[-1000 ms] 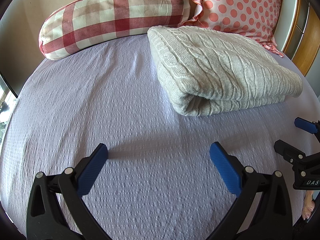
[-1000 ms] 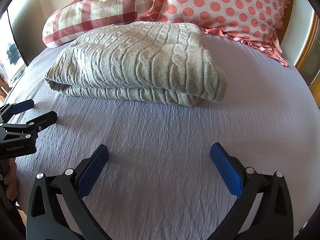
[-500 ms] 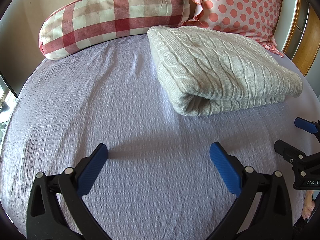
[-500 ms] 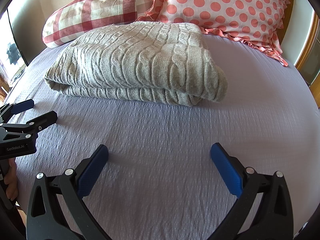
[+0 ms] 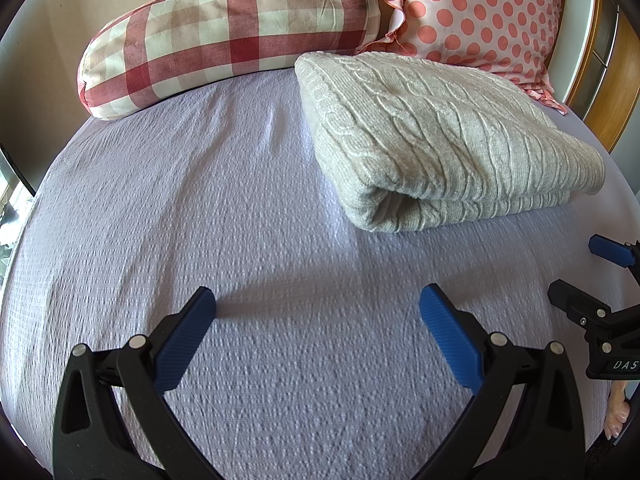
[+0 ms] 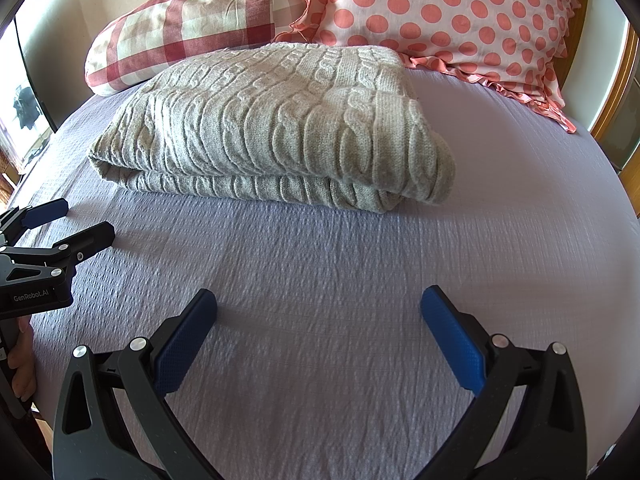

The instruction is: Fold small clothes

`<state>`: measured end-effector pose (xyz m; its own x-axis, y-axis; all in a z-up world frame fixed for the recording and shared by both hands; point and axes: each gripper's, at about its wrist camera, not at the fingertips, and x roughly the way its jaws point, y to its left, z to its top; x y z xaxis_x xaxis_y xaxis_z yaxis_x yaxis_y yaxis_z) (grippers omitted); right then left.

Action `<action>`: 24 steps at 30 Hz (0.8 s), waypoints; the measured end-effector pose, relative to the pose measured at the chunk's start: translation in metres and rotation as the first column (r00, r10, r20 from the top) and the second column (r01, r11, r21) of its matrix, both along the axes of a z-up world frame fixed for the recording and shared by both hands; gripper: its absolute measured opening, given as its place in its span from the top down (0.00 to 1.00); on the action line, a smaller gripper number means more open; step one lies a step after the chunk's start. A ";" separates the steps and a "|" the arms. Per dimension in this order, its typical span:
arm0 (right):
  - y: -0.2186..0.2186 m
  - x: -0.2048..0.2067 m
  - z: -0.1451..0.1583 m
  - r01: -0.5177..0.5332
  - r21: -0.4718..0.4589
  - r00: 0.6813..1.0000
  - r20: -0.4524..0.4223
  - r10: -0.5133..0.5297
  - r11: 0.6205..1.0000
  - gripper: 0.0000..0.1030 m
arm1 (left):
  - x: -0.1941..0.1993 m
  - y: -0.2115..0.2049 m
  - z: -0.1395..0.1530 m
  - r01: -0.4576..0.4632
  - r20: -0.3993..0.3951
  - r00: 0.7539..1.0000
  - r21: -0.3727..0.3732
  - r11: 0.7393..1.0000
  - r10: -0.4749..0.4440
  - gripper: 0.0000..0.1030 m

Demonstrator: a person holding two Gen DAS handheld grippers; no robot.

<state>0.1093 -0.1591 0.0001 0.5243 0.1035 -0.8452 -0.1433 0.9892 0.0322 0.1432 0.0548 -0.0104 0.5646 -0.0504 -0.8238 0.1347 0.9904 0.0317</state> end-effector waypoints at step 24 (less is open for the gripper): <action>0.000 0.000 0.000 0.001 0.000 1.000 0.000 -0.001 1.000 0.01 | 0.003 0.001 0.000 0.018 -0.037 0.999 0.001 1.000 -0.018 0.02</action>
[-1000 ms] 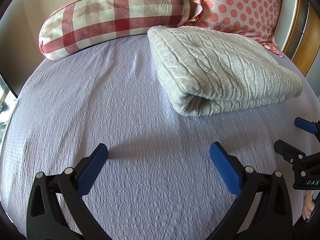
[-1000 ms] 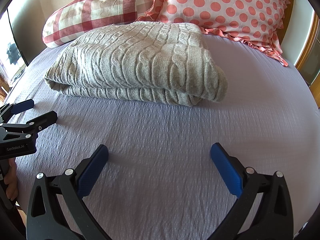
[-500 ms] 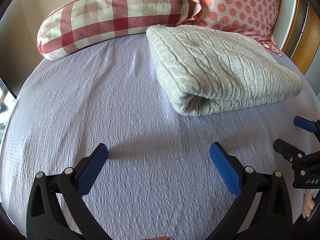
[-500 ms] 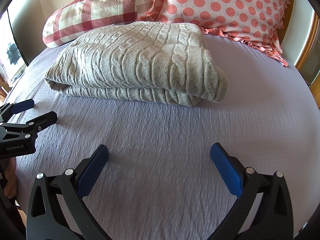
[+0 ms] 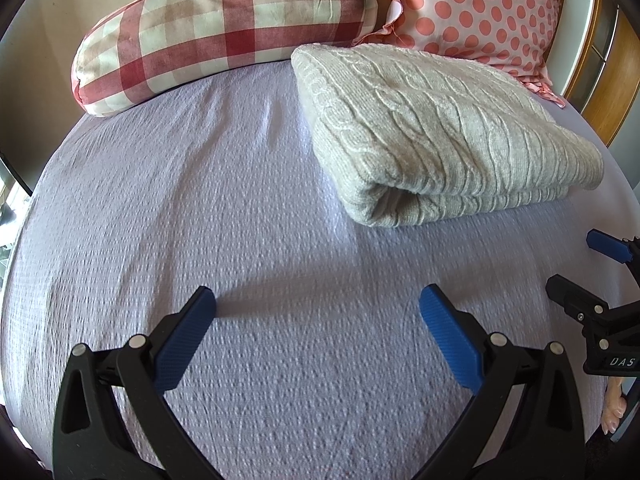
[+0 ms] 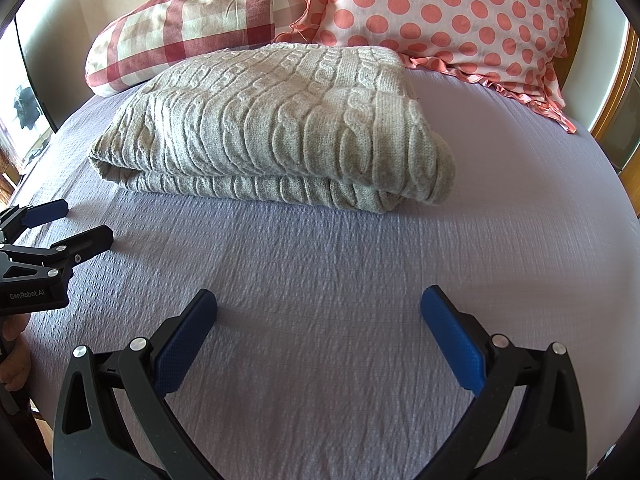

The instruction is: Fold small clothes

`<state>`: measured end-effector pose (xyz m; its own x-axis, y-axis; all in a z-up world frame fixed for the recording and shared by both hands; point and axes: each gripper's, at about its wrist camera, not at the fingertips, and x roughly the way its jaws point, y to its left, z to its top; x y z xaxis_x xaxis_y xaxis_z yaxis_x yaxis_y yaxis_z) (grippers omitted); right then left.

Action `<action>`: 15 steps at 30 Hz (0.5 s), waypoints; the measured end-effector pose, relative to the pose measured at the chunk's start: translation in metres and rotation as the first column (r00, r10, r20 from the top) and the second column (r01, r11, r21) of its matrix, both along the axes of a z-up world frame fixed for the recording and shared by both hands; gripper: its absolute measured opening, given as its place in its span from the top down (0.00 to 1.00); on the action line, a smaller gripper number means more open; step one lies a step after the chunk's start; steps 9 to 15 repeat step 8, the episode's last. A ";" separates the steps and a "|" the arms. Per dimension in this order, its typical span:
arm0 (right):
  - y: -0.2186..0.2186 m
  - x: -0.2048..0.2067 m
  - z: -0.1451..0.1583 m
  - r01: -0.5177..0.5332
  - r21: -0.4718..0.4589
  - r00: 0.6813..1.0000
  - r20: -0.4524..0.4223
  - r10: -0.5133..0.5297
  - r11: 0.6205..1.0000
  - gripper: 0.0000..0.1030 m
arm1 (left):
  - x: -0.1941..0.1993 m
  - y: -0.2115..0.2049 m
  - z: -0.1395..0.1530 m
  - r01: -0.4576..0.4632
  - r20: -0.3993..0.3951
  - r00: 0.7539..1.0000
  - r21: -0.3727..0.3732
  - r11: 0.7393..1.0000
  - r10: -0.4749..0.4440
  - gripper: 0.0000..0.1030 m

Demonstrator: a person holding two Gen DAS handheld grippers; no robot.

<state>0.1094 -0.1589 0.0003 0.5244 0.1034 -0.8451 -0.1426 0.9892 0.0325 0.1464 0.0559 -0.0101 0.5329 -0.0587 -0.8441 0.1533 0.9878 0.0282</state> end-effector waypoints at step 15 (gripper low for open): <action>0.000 0.000 0.000 0.000 0.000 1.000 0.000 0.000 1.000 0.01 | 0.000 0.000 0.000 0.000 0.007 1.000 0.000 1.000 0.000 0.02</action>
